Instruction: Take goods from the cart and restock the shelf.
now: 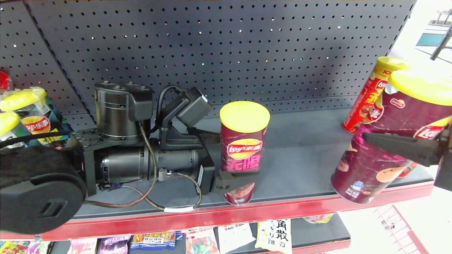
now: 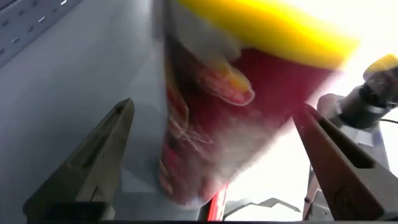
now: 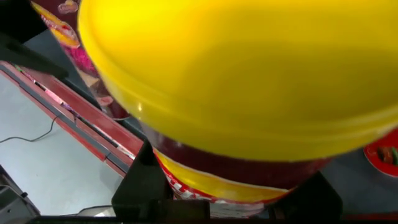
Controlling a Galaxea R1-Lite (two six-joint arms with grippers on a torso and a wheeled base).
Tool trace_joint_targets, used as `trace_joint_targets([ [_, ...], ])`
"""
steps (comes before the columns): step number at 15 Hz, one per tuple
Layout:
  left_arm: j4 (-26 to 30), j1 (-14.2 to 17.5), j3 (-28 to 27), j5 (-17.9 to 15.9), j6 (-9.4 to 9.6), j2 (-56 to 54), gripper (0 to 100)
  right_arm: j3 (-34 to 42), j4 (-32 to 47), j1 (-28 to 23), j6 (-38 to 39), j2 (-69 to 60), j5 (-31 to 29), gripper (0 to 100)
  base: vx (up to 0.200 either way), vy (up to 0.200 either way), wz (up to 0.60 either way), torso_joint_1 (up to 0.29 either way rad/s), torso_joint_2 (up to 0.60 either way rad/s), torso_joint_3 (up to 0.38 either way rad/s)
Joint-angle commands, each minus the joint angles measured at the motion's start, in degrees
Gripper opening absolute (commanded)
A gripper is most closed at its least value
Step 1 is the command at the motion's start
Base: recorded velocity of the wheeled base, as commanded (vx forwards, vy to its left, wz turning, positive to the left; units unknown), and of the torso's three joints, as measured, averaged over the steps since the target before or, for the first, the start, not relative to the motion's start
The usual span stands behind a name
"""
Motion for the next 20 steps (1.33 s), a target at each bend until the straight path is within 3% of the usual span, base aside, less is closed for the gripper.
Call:
trace_joint_targets([
  [1, -0.2, 0.1, 3.1, 1.5, 0.21, -2.7, 100, -5.1, -0.1, 0.1, -0.2, 7.1, 0.0, 0, 0.0, 0.0, 0.0, 0.0, 0.0, 0.0],
  [4, -0.2, 0.2, 8.5, 5.5, 0.21, -7.9, 100, -11.4, -0.3, 1.8, -0.1, 14.9, 0.2, 0, 0.0, 0.0, 0.0, 0.0, 0.0, 0.0],
  [8, 0.0, 0.5, 16.8, 5.9, 0.12, -14.9, 100, -14.7, -9.4, 3.0, -0.1, 25.0, -0.2, 0, 0.0, 0.0, 0.0, 0.0, 0.0, 0.0],
  [9, 0.0, 1.9, 21.5, 5.9, 0.38, -17.8, 100, -16.9, -14.0, 2.8, 0.1, 30.1, -0.4, 0, 0.0, 0.0, 0.0, 0.0, 0.0, 0.0],
  [11, 0.3, 3.0, 25.0, 8.0, 0.38, -21.9, 100, -21.7, -14.6, 2.7, 0.2, 35.7, -0.1, 0, 0.0, 0.0, 0.0, 0.0, 0.0, 0.0],
  [16, 5.0, 7.1, 25.6, 14.1, 0.3, -27.7, 100, -30.6, -14.7, 3.2, 0.3, 44.2, 0.0, 0, 0.0, 0.0, 0.0, 0.0, 0.0, 0.0],
  [20, 5.4, 7.1, 26.7, 14.0, -0.93, -28.7, 100, -33.4, -14.6, 5.3, 1.2, 46.1, -0.1, 0, 0.0, 0.0, 0.0, 0.0, 0.0, 0.0],
])
